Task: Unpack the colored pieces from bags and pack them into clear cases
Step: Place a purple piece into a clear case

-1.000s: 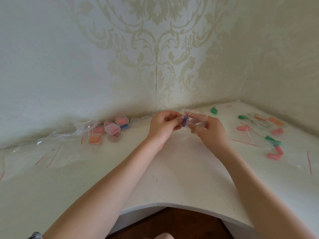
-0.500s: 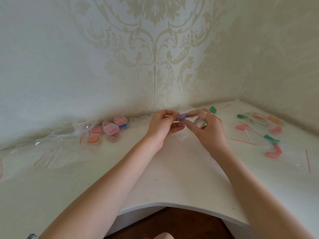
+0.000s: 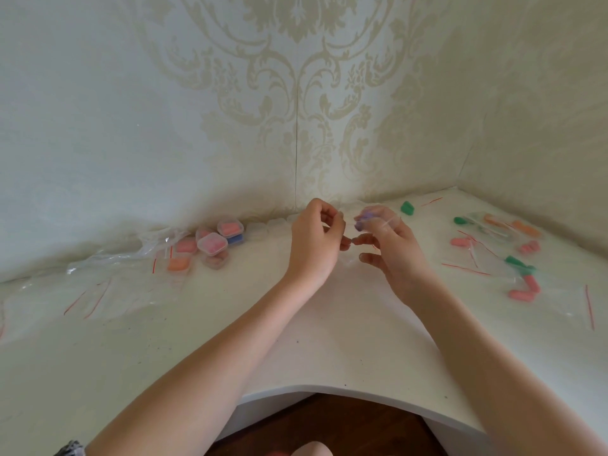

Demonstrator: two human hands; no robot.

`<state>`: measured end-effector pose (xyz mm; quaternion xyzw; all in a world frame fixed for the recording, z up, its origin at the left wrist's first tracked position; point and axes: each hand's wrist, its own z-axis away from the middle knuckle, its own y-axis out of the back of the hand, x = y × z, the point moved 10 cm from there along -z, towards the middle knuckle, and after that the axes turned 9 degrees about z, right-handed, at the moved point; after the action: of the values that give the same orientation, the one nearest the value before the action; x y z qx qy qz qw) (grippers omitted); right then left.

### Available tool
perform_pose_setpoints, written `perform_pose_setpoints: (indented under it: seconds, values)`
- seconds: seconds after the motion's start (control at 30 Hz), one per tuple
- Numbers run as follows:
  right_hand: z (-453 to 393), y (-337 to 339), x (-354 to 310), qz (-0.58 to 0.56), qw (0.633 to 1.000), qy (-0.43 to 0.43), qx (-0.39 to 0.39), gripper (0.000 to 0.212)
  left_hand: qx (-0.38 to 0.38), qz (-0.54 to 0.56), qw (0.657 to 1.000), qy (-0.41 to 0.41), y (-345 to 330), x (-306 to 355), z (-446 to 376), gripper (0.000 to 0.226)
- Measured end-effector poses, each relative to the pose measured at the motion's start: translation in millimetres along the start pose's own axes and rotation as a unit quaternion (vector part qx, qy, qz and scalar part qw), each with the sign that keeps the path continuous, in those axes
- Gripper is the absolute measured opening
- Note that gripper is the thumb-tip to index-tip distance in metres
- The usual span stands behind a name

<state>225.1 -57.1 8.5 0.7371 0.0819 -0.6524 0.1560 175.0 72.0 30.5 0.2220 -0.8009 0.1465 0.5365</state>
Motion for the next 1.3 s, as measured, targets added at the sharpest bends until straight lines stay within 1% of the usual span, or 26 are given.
perform_pose_setpoints:
  seconds: [0.07, 0.17, 0.23, 0.3, 0.33, 0.4, 0.47, 0.5, 0.53, 0.57, 0.63, 0.67, 0.7, 0.77, 0.8, 0.87, 0.93, 1.03, 1.1, 1.13, 1.17, 1.2, 1.23, 1.27, 1.3]
  values:
    - [0.7, -3.8, 1.5, -0.013, 1.000, -0.006, -0.019, 0.008, 0.016, 0.010, 1.000, 0.011, 4.5, -4.4, -2.5, 0.012]
    - [2.1, -1.0, -7.7, 0.068, 0.996, 0.049, -0.005, 0.007, 0.041, 0.013, 0.999, 0.013, 13.7, -7.2, -7.2, 0.015]
    - [3.3, -0.8, -13.8, 0.078, 0.994, 0.078, 0.003, 0.009, 0.051, 0.016, 0.999, 0.010, 16.0, -6.4, -7.7, 0.014]
    - [4.4, -3.6, -16.4, 0.075, 0.993, 0.089, -0.002, 0.010, 0.068, 0.024, 0.997, 0.016, 19.3, -7.8, -9.1, 0.015]
    - [5.9, -5.2, -18.6, 0.080, 0.992, 0.097, -0.008, 0.011, 0.084, 0.029, 0.996, 0.023, 24.3, -9.6, -10.9, 0.017]
    - [7.7, -2.3, -23.6, 0.067, 0.991, 0.113, -0.006, 0.013, 0.145, 0.052, 0.987, 0.048, 44.7, -18.5, -17.5, 0.024]
    - [6.7, 8.6, -28.6, 0.037, 0.992, 0.120, 0.013, 0.014, 0.211, 0.119, 0.965, 0.096, 67.3, -34.9, -23.4, 0.025]
    - [6.2, 13.3, -30.7, 0.042, 0.991, 0.127, 0.026, 0.013, 0.227, 0.172, 0.949, 0.133, 70.2, -44.8, -24.1, 0.024]
    - [6.2, 15.7, -32.1, 0.066, 0.988, 0.136, 0.038, 0.012, 0.227, 0.235, 0.928, 0.179, 64.8, -54.2, -22.8, 0.022]
    - [7.0, 15.3, -33.2, 0.098, 0.983, 0.148, 0.046, 0.011, 0.212, 0.299, 0.901, 0.232, 51.3, -59.9, -18.2, 0.021]
    - [11.2, 5.7, -36.0, 0.167, 0.968, 0.179, 0.046, 0.017, 0.147, 0.388, 0.847, 0.333, 13.6, -60.8, -1.0, 0.023]
    - [14.2, -1.0, -37.3, 0.201, 0.958, 0.202, 0.040, 0.022, 0.112, 0.407, 0.830, 0.364, -2.0, -59.5, 6.5, 0.024]
    - [16.4, -6.8, -38.3, 0.236, 0.945, 0.225, 0.033, 0.025, 0.083, 0.414, 0.821, 0.383, -13.2, -58.4, 11.8, 0.024]
    - [17.4, -12.6, -39.4, 0.292, 0.919, 0.262, 0.030, 0.024, 0.040, 0.426, 0.810, 0.401, -25.9, -56.3, 16.8, 0.024]
    - [16.8, -13.2, -39.4, 0.308, 0.912, 0.270, 0.033, 0.025, 0.031, 0.431, 0.804, 0.408, -28.1, -56.2, 18.7, 0.024]
    - [16.0, -14.4, -38.8, 0.313, 0.909, 0.273, 0.037, 0.030, 0.034, 0.437, 0.793, 0.422, -27.6, -57.8, 21.5, 0.027]
    - [17.4, -15.5, -41.2, 0.297, 0.913, 0.276, 0.038, 0.030, 0.042, 0.429, 0.793, 0.430, -25.5, -59.7, 22.2, 0.031]
    - [21.9, -15.4, -46.1, 0.281, 0.917, 0.281, 0.042, 0.026, 0.050, 0.416, 0.801, 0.428, -25.2, -56.2, 23.4, 0.028]
    - [25.3, -14.4, -47.6, 0.266, 0.920, 0.284, 0.051, 0.023, 0.066, 0.402, 0.812, 0.418, -22.7, -56.7, 21.5, 0.027]
    - [26.7, -12.3, -48.3, 0.259, 0.921, 0.284, 0.061, 0.021, 0.080, 0.379, 0.824, 0.413, -18.6, -58.0, 20.0, 0.027]
    - [27.2, -8.5, -49.0, 0.254, 0.921, 0.285, 0.076, 0.019, 0.094, 0.337, 0.848, 0.399, -11.1, -59.1, 17.1, 0.026]
    - [26.6, -3.1, -49.0, 0.249, 0.922, 0.282, 0.094, 0.017, 0.100, 0.278, 0.880, 0.372, -1.8, -57.8, 12.7, 0.024]
    - [24.9, 2.9, -48.5, 0.247, 0.923, 0.275, 0.110, 0.016, 0.100, 0.210, 0.916, 0.328, 8.4, -51.9, 6.8, 0.021]
    - [22.0, 8.2, -46.5, 0.248, 0.924, 0.266, 0.123, 0.017, 0.097, 0.144, 0.948, 0.267, 18.4, -42.8, -1.2, 0.018]
    - [19.3, 11.7, -44.5, 0.252, 0.924, 0.257, 0.129, 0.018, 0.099, 0.082, 0.972, 0.196, 29.4, -29.4, -7.8, 0.017]
